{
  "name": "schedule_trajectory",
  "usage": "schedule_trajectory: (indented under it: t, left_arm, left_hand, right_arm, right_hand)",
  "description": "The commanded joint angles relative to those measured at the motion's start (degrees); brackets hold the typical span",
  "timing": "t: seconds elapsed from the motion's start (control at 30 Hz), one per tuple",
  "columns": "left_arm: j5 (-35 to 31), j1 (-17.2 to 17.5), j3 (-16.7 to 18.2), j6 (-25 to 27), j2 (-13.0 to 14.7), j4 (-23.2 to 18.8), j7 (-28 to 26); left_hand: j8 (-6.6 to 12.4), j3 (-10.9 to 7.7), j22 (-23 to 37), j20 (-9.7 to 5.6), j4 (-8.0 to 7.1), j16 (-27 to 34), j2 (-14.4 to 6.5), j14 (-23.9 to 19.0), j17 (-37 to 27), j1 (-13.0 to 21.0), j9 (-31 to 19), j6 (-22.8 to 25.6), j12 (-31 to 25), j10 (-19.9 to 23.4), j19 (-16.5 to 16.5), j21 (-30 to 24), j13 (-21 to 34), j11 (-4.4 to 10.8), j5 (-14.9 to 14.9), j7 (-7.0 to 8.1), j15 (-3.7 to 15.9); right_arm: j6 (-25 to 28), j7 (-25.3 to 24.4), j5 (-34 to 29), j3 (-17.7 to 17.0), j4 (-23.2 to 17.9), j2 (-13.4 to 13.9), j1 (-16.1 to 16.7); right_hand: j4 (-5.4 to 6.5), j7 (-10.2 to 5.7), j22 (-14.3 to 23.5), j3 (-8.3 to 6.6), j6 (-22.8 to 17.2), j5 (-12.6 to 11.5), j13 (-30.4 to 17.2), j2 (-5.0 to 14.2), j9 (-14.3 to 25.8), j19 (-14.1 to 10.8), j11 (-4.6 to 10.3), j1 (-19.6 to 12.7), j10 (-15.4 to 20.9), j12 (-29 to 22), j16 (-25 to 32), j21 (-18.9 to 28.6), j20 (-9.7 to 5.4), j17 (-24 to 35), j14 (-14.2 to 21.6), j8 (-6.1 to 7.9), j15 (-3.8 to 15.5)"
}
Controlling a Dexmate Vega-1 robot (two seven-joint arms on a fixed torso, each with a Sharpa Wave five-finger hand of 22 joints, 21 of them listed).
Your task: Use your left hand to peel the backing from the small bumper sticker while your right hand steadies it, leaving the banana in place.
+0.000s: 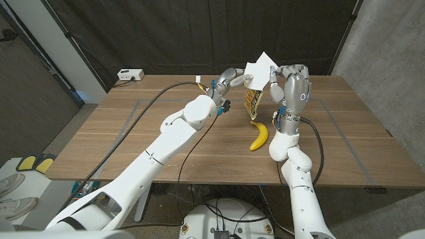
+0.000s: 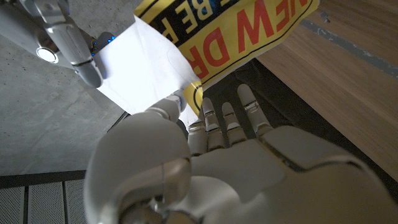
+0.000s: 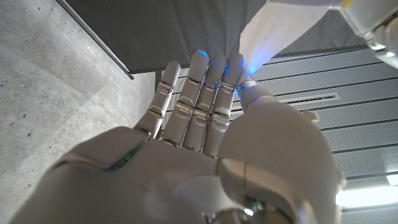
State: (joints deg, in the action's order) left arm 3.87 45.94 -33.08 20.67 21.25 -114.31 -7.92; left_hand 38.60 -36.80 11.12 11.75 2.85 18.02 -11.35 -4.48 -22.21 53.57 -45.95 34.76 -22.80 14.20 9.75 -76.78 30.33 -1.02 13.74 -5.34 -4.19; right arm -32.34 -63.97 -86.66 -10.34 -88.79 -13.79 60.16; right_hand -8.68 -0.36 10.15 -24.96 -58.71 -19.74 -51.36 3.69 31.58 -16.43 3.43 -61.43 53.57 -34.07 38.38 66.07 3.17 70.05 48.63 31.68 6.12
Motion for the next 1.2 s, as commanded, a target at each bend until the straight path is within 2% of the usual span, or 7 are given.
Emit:
schedule_trajectory:
  t: [0.03, 0.4, 0.77, 1.2]
  left_arm:
    - [-1.35, 4.93, 2.42, 7.11, 1.2, -5.99, -2.31]
    - [-2.07, 11.14, 5.67, 12.29, 0.9, -11.73, -5.75]
    - [-2.94, 15.73, 7.75, 13.44, 0.49, -15.41, -7.73]
    - [-4.12, 20.92, 9.69, 13.81, 0.33, -19.12, -10.03]
  left_hand:
    - [1.31, -0.62, -0.01, -0.06, -0.31, 0.05, -0.17, 0.34, -0.44, 0.12, -1.8, -0.34, -0.35, -0.28, 0.77, -0.58, 0.42, -0.16, -0.02, -0.42, -0.07]
    - [3.78, -1.43, -0.14, -0.33, -0.6, 0.04, 0.15, 0.26, -1.03, -0.17, -5.36, -1.13, -0.79, 0.04, 0.69, -1.22, 1.12, -0.13, 0.12, -1.02, -0.13]
    - [5.84, -2.1, -0.26, -0.53, -0.52, -0.03, 0.33, 0.04, -1.45, -0.36, -8.18, -1.63, -1.22, 0.38, 0.32, -1.79, 1.72, 0.03, 0.25, -1.18, 0.05]
    - [6.65, -2.54, -0.36, -0.59, -0.3, -0.18, 0.52, -0.09, -1.67, -0.55, -8.91, -1.59, -1.55, 0.67, 0.03, -2.12, 2.12, -0.05, 0.34, -1.24, 0.02]
  right_arm:
    - [-0.93, -0.03, -0.46, -2.32, 0.75, -2.39, -1.02]
    - [-1.33, -0.03, -0.4, -3.65, 1.55, -3.13, -2.13]
    - [-0.93, -0.03, -0.35, -3.41, 1.34, -3.31, -2.2]
    - [-0.32, -0.03, -0.34, -3.37, 0.99, -3.74, -1.98]
  right_hand:
    - [0.01, -0.13, 0.17, -0.69, 0.14, -0.32, -0.17, 0.25, 0.2, -0.39, 0.02, 0.32, 0.08, 0.04, 0.63, -0.11, -0.32, 0.24, -0.36, 0.47, 5.87]
    - [-0.02, 0.06, 0.18, -1.2, 0.21, -0.38, 0.03, 0.18, 0.05, -0.4, -0.12, 0.53, 0.21, 0.32, 1.22, -0.1, -0.3, 0.37, -0.6, 0.6, 5.72]
    - [-0.02, 0.17, 0.2, -1.72, 0.34, -0.47, -0.26, 0.15, 0.01, -0.38, -0.16, 0.76, 0.18, 0.34, 1.74, -0.08, -0.31, 0.36, -0.86, 0.77, 5.78]
    - [-0.08, 0.17, 0.22, -2.18, 0.45, -0.56, -0.23, 0.13, -0.09, -0.34, -0.27, 0.9, 0.29, 0.47, 2.43, -0.03, -0.29, 0.43, -1.15, 0.92, 5.74]
